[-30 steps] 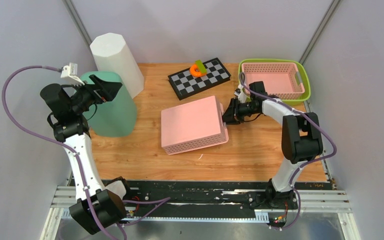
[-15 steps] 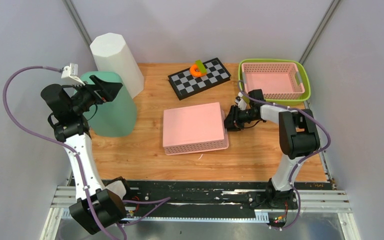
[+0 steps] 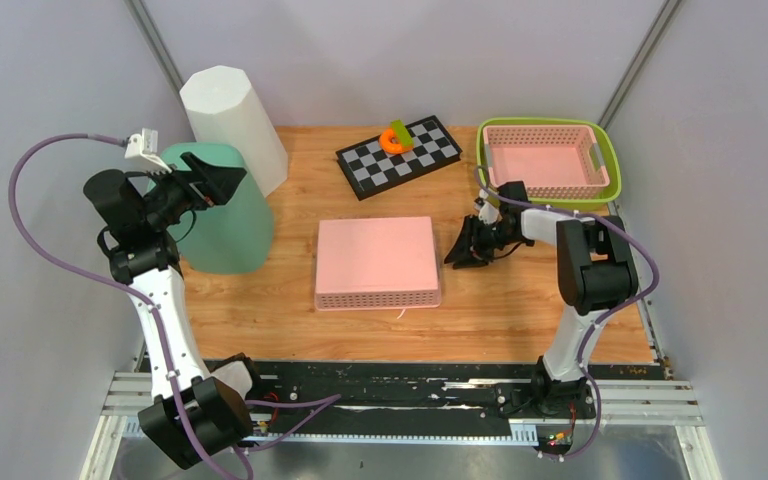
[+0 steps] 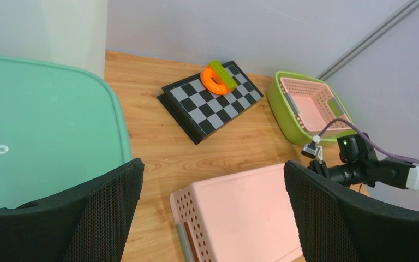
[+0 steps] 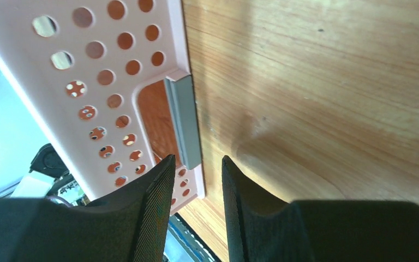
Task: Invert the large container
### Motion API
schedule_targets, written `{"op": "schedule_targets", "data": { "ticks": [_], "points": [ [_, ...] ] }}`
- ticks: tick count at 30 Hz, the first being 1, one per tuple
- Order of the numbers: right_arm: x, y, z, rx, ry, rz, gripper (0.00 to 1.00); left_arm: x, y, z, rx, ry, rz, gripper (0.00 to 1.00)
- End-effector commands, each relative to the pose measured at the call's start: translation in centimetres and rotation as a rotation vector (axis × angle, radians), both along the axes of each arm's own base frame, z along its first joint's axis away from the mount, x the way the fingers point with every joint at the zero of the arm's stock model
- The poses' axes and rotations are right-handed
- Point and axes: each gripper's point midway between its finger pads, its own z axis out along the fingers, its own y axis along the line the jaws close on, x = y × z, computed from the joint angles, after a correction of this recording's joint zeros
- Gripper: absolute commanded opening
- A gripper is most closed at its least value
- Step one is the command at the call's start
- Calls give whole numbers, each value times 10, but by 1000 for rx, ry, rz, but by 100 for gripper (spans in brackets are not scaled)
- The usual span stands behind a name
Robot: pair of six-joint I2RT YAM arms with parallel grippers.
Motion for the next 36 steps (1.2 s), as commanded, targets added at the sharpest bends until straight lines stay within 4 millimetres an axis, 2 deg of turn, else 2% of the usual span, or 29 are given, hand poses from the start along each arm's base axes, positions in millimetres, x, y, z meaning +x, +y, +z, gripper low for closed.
{"op": "schedule_targets", "data": {
  "ticks": [1, 6, 11, 20, 22, 26, 27, 36],
  "points": [
    [2, -21, 2, -111, -21, -1, 40, -1, 0, -7, 38, -8, -14, 100],
    [7, -30, 35, -160, -132, 25, 43, -3, -2, -21, 138, 8, -19, 100],
    [16, -35, 78, -187, -291, 21, 45, -6, -18, -39, 271, 28, -51, 100],
    [48, -77, 132, -449, -556, -62, 48, -11, -57, -81, 540, 106, -190, 100],
    [53, -81, 143, -470, -594, -75, 48, -11, -64, -90, 581, 126, -213, 100],
    [50, -69, 158, -403, -626, -56, 47, -12, -72, -106, 639, 159, -244, 100],
    [48, -64, 160, -382, -630, -41, 47, -12, -79, -111, 653, 161, -270, 100],
    [34, -23, 168, -323, -741, 123, 48, -11, -97, -149, 770, 208, -361, 100]
  ]
}}
